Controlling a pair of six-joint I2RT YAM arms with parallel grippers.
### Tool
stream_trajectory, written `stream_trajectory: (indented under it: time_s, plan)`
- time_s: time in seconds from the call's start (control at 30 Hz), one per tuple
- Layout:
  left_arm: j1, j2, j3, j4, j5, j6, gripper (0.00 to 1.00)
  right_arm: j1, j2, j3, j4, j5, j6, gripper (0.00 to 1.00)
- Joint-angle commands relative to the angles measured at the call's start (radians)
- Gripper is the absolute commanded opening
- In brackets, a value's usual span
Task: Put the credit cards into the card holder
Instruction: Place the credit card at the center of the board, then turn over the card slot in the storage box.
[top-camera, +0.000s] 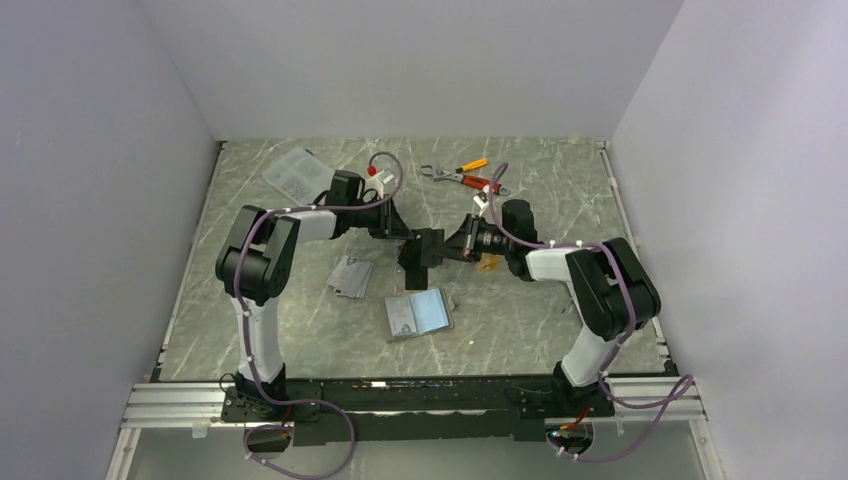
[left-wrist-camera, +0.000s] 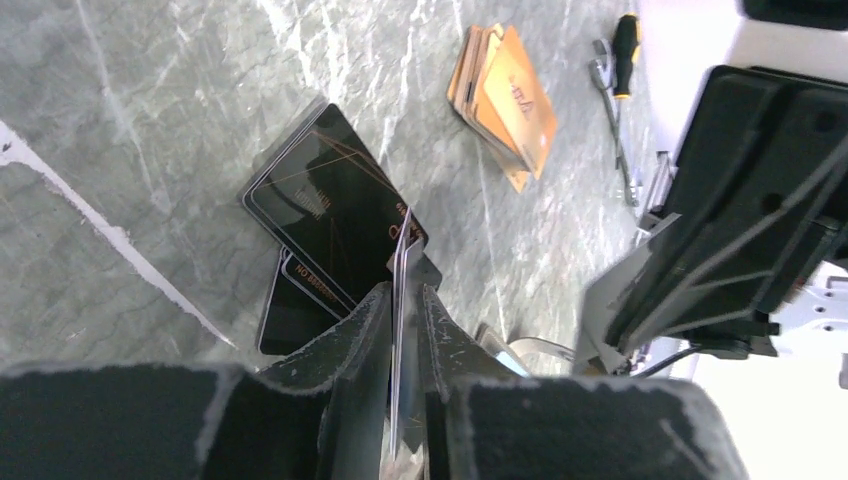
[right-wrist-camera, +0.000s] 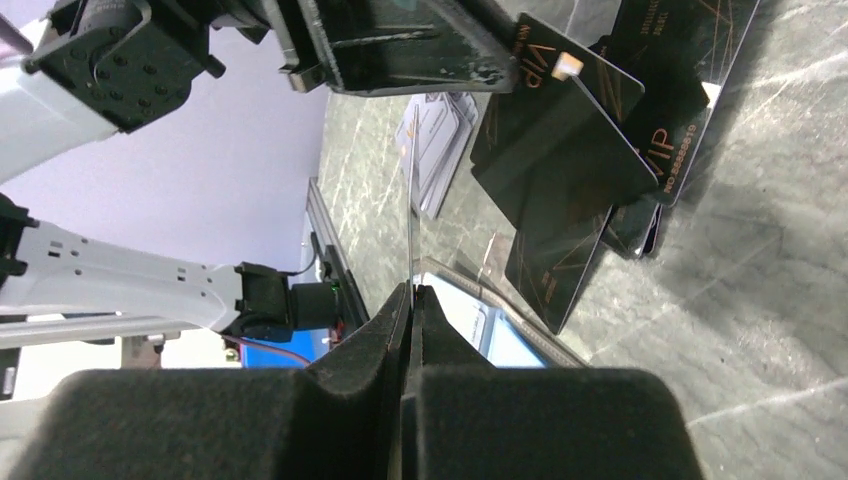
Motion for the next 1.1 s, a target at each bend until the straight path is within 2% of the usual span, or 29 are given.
stream_trajectory:
  time_s: [0.0,0.13,0.2,0.3,0.33,0.43,0.6,0.8,0.93,1.07]
  plan:
    - [-0.016,-0.042,0.041,-0.061,-0.075,0.074,0.21,-0.004,-0.100,-0.038,-0.068,0.025,-0.079,0.00]
    - [-0.015,-0.058,0.077,-0.133,-0.132,0.129,0.27,0.000,-0.183,-0.068,-0.216,0.074,-0.171,0.00]
    - [-0.015,-0.071,0.099,-0.165,-0.145,0.160,0.39,0.014,-0.216,-0.078,-0.293,0.106,-0.217,0.00]
    - [-0.015,-0.085,0.145,-0.243,-0.131,0.202,0.65,0.057,-0.257,-0.087,-0.409,0.192,-0.286,0.00]
    - [-0.016,-0.092,0.159,-0.261,-0.125,0.215,0.67,0.071,-0.262,-0.093,-0.429,0.205,-0.295,0.00]
    - [-0.015,-0.129,0.185,-0.326,-0.114,0.274,0.71,0.089,-0.282,-0.120,-0.458,0.230,-0.302,0.00]
    - [-0.016,-0.203,0.206,-0.542,-0.070,0.450,0.73,0.106,-0.339,-0.147,-0.545,0.313,-0.341,0.00]
    - [-0.067,-0.327,0.031,-0.691,-0.065,0.663,0.68,0.114,-0.366,-0.180,-0.539,0.345,-0.351,0.00]
    - [-0.110,-0.381,-0.075,-0.722,-0.097,0.726,0.66,0.116,-0.361,-0.182,-0.530,0.342,-0.354,0.00]
    - [-0.111,-0.390,-0.118,-0.738,-0.102,0.737,0.64,0.116,-0.364,-0.188,-0.525,0.339,-0.350,0.00]
